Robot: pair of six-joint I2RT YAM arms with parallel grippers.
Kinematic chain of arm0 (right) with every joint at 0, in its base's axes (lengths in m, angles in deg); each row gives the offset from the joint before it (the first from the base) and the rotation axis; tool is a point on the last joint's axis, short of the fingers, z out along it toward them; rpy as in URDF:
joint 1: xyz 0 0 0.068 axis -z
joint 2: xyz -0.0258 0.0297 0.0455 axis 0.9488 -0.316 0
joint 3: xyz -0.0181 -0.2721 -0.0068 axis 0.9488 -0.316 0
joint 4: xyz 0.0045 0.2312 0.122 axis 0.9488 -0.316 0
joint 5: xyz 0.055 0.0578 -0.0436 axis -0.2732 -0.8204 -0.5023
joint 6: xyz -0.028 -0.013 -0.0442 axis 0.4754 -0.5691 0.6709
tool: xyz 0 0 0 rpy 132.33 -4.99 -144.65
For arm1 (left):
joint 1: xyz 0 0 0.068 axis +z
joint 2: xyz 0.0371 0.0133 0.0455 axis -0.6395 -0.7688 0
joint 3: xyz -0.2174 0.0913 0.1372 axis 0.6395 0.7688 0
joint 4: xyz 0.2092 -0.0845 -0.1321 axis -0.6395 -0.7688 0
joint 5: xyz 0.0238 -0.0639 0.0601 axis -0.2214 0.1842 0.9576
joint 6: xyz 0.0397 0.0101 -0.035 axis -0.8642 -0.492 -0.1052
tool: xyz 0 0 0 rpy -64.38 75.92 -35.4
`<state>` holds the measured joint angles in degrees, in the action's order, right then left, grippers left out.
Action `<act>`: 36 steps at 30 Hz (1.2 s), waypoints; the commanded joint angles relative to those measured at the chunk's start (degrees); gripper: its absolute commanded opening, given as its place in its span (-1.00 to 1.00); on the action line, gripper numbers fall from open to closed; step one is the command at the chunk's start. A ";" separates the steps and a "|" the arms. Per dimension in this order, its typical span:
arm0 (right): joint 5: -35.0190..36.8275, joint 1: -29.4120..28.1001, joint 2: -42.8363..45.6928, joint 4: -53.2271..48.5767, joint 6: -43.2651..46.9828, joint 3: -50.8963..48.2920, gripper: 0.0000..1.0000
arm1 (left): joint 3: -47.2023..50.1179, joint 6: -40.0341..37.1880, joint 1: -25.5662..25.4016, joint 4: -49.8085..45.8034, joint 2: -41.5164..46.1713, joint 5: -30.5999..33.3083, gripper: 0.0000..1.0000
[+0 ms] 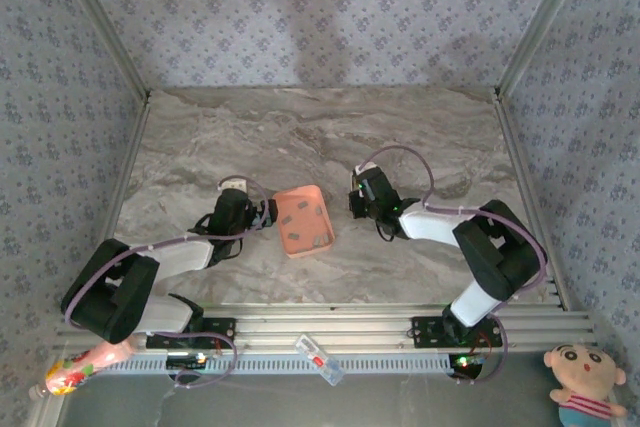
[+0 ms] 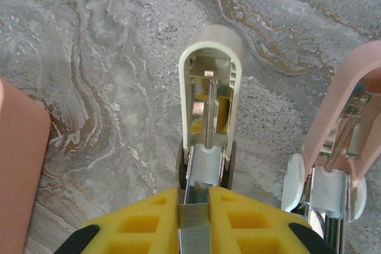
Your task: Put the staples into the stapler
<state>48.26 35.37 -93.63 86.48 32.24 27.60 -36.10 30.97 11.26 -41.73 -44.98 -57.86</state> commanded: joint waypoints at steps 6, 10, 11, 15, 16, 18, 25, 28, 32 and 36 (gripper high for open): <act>-0.56 0.27 -2.37 0.52 -0.40 1.00 -0.65 | -0.83 -0.57 0.28 -0.58 1.12 -0.01 0.97; 1.07 0.00 -2.49 -0.57 -1.05 0.77 -0.65 | -0.70 -0.57 0.28 -0.61 1.26 0.13 0.97; 1.60 0.02 -2.49 -1.05 -1.24 0.88 -0.66 | -0.76 -0.57 0.29 -0.57 1.24 0.14 0.96; 2.19 -0.16 -2.62 -2.13 -1.80 0.83 -0.65 | -0.79 -0.56 0.29 -0.54 1.10 0.00 0.97; 2.26 -0.16 -2.67 -2.41 -1.98 0.85 -0.65 | -0.78 -0.57 0.30 -0.49 1.06 -0.03 0.97; 2.84 -0.35 -2.52 -2.99 -2.60 0.74 -0.66 | -0.79 -0.57 0.32 -0.45 1.09 -0.02 0.97; 5.53 -0.97 -1.65 -2.84 -5.76 0.10 -0.66 | -0.52 -0.48 0.33 -0.25 1.15 -0.15 0.97; 5.53 -0.92 -2.44 -2.37 -5.69 0.89 -0.66 | -0.61 -0.52 0.28 -0.14 1.16 -0.16 0.97; 5.62 -0.79 -3.76 -2.32 -4.93 2.36 -0.66 | -0.74 -0.73 0.28 -0.27 1.15 -0.06 0.97; 5.62 -0.50 -4.46 -2.12 -4.42 3.21 -0.67 | -0.79 -0.69 0.30 -0.32 1.08 0.00 0.97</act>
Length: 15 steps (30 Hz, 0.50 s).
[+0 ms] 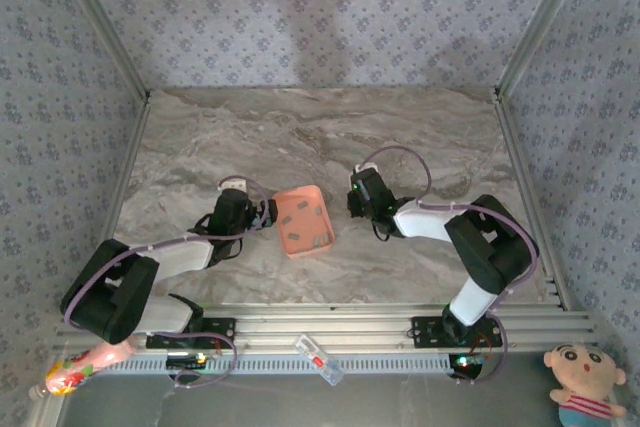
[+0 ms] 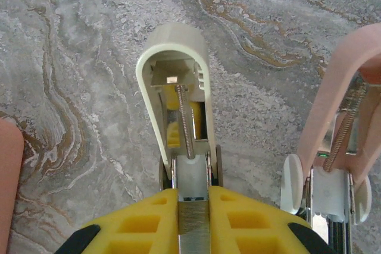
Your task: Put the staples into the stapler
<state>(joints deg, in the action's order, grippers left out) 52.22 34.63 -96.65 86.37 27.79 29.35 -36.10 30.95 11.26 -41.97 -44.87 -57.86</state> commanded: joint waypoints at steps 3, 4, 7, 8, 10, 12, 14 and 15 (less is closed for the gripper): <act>2.06 0.39 -1.55 -2.26 0.36 1.72 -0.67 | -0.72 -0.72 0.29 -0.03 1.04 0.02 0.96; 2.10 0.47 -1.48 -2.31 0.49 1.71 -0.67 | -0.78 -0.72 0.28 0.00 1.07 0.10 0.97; 2.10 0.32 -1.07 -2.73 0.58 1.19 -0.67 | -0.70 -0.72 0.28 -0.09 1.04 0.07 0.96; 2.11 0.22 -0.80 -2.99 0.44 0.81 -0.67 | -0.63 -0.72 0.29 -0.09 1.11 0.02 0.97; 2.15 0.00 -0.02 -3.26 -0.18 -0.21 -0.67 | -0.57 -0.63 0.35 -0.08 1.19 0.00 0.97; 2.32 -0.20 0.94 -3.51 -0.67 -1.03 -0.67 | -0.43 -0.55 0.29 0.02 1.22 0.00 0.96; 2.36 -0.41 1.84 -3.58 -0.91 -1.86 -0.67 | -0.35 -0.61 0.28 0.09 1.23 -0.08 0.97; 2.25 -0.58 2.13 -3.64 -0.85 -2.11 -0.67 | -0.35 -0.63 0.28 0.10 1.21 -0.04 0.97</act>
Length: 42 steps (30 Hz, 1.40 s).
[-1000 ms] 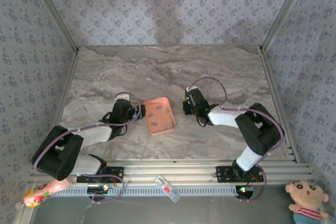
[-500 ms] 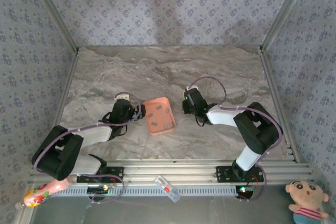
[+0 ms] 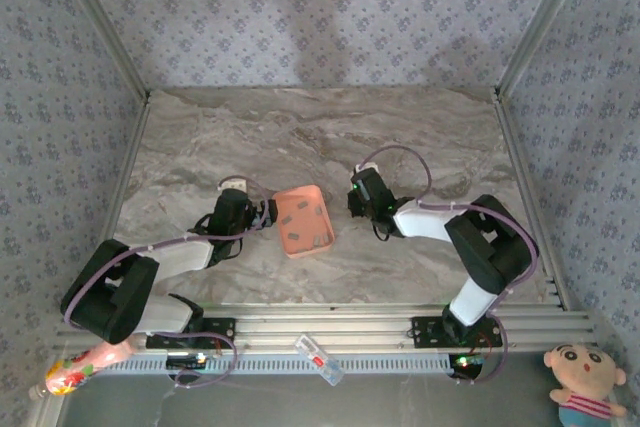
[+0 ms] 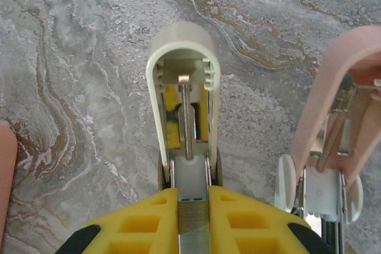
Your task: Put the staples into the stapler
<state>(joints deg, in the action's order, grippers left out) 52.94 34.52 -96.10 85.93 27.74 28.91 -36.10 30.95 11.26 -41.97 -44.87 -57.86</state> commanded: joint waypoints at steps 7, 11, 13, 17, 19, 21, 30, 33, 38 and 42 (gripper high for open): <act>0.38 -0.93 2.09 -2.67 -1.01 -2.78 -0.66 | -0.08 -0.54 0.28 0.28 1.26 -0.15 0.97; -0.34 -0.96 1.41 -2.23 -0.86 -2.44 -0.65 | 0.05 -0.54 0.29 0.36 1.20 -0.05 0.96; -0.72 -0.98 1.29 -2.22 -0.87 -2.26 -0.63 | 0.08 -0.61 0.28 0.44 1.22 -0.12 0.97; -0.82 -1.01 2.00 -2.22 -0.90 -2.25 -0.53 | -0.01 -0.54 0.28 0.35 1.37 -0.17 0.97; -0.82 -1.01 3.21 -2.63 -0.69 -2.06 -0.47 | -0.05 -0.54 0.28 0.23 1.72 -0.24 0.97; -0.57 -1.00 5.06 -3.45 -0.16 -1.68 -0.40 | -0.15 -0.52 0.28 -0.28 2.33 -0.22 0.97; 0.28 -0.90 18.42 -11.35 -0.09 -0.71 -0.31 | -1.05 -1.07 0.29 -4.53 9.12 -0.67 0.96; -2.19 -0.67 22.73 -16.02 -2.24 0.07 -0.30 | -1.89 -0.93 0.41 -8.44 12.22 -0.77 0.97; -6.28 -1.76 27.87 -22.55 -6.62 1.57 -0.30 | -3.36 0.52 0.72 -14.84 15.80 -2.38 0.96; -6.48 -4.49 30.09 -28.66 -9.11 3.47 -0.29 | -4.80 1.21 0.80 -19.11 18.56 -3.86 0.97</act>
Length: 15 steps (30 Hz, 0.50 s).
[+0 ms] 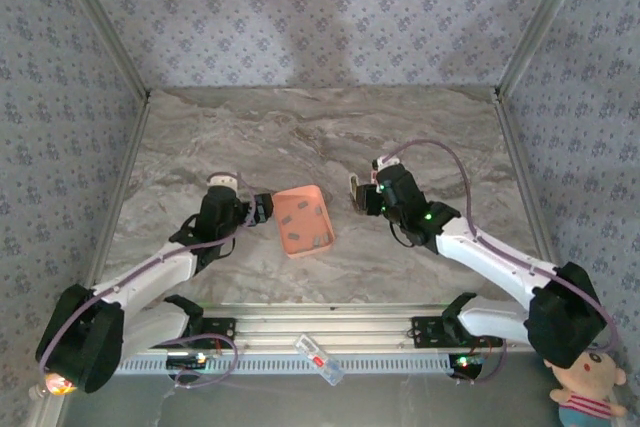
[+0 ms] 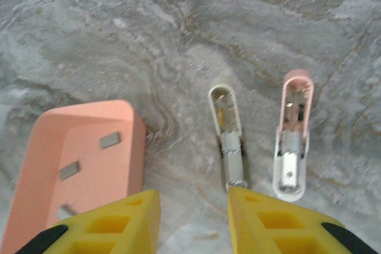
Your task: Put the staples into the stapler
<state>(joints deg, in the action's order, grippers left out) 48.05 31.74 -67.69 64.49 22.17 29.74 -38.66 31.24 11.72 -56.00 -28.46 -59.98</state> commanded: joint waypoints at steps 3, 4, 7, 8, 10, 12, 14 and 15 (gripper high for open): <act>-2.11 -3.68 2.23 -9.97 -5.23 3.74 -0.28 | -3.35 0.78 0.61 -8.21 3.56 -1.91 0.97; -2.38 -4.19 2.23 -10.51 -5.79 3.99 -0.28 | -3.65 0.75 0.61 -9.08 4.00 -2.00 0.97; -2.84 -5.80 2.06 -11.65 -6.97 4.54 -0.28 | -3.78 0.67 0.69 -10.78 5.62 -2.09 0.97; -2.66 -6.40 1.91 -11.87 -7.40 4.71 -0.28 | -3.70 0.67 0.70 -11.15 6.35 -2.08 0.97; -2.55 -7.23 1.71 -12.24 -8.14 5.05 -0.28 | -3.38 0.68 0.70 -11.85 7.84 -1.99 0.97; -2.55 -8.04 1.45 -12.53 -8.41 5.32 -0.28 | -3.01 0.59 0.83 -12.59 9.48 -1.90 0.97; -2.43 -8.65 1.18 -12.93 -8.40 5.80 -0.27 | -2.43 0.49 0.87 -13.26 11.06 -1.72 0.97; -2.42 -9.00 0.94 -13.11 -8.39 6.04 -0.27 | -2.07 0.57 0.95 -13.45 11.90 -1.67 0.97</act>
<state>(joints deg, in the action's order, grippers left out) 45.73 23.59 -66.37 53.59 15.26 33.11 -40.76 31.45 12.05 -67.39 -18.73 -61.55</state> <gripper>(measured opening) 0.366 0.985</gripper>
